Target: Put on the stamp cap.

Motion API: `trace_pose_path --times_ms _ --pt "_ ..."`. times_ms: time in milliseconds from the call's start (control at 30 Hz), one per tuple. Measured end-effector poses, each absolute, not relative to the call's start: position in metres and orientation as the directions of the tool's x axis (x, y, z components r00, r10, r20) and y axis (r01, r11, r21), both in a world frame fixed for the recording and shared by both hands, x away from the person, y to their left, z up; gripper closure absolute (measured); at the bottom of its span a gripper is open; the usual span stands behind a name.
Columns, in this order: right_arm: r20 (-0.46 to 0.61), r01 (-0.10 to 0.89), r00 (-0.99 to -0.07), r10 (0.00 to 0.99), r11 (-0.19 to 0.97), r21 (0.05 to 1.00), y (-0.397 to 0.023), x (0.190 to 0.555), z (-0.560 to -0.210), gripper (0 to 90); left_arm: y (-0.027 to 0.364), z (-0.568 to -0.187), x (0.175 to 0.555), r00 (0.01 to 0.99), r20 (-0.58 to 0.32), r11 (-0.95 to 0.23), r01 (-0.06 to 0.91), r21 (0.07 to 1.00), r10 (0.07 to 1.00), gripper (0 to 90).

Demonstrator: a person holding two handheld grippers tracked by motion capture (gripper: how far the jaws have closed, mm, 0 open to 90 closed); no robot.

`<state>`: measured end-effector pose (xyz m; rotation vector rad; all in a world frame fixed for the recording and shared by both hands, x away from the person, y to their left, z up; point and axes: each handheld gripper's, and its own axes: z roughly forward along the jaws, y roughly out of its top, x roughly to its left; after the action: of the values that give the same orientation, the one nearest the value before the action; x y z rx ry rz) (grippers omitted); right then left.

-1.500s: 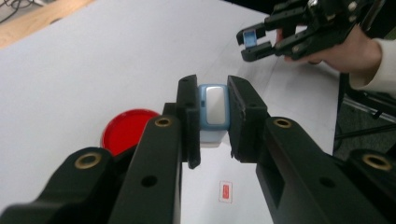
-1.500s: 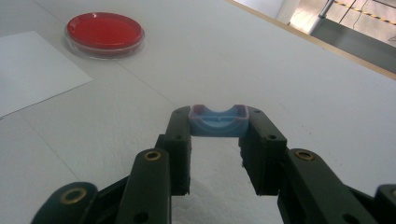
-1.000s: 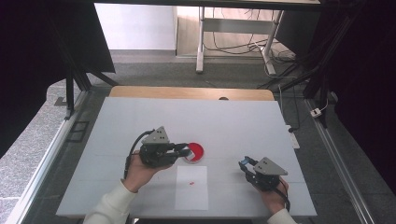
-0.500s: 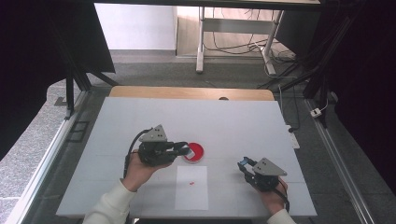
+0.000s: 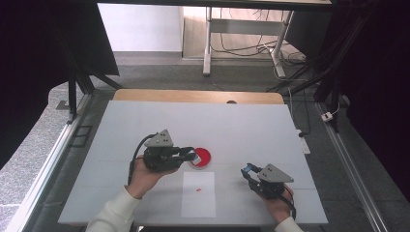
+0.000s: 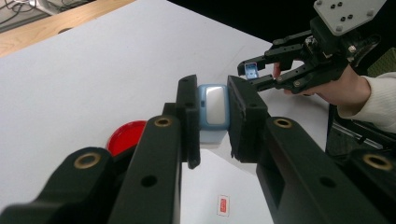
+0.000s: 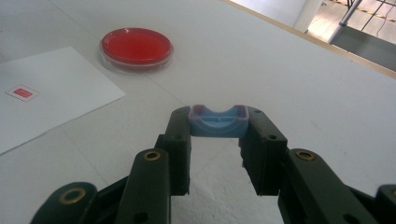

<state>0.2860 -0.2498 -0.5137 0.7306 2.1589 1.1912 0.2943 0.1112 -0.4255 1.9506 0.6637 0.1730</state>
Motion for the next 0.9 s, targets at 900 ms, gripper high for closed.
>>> trace_pose_path --times_ms 900 --pt "-0.192 0.176 -0.729 0.657 0.451 0.875 -0.207 0.281 -0.519 63.3 0.105 -0.431 0.296 0.832 -0.187 -0.311 0.390 0.867 0.522 74.7"
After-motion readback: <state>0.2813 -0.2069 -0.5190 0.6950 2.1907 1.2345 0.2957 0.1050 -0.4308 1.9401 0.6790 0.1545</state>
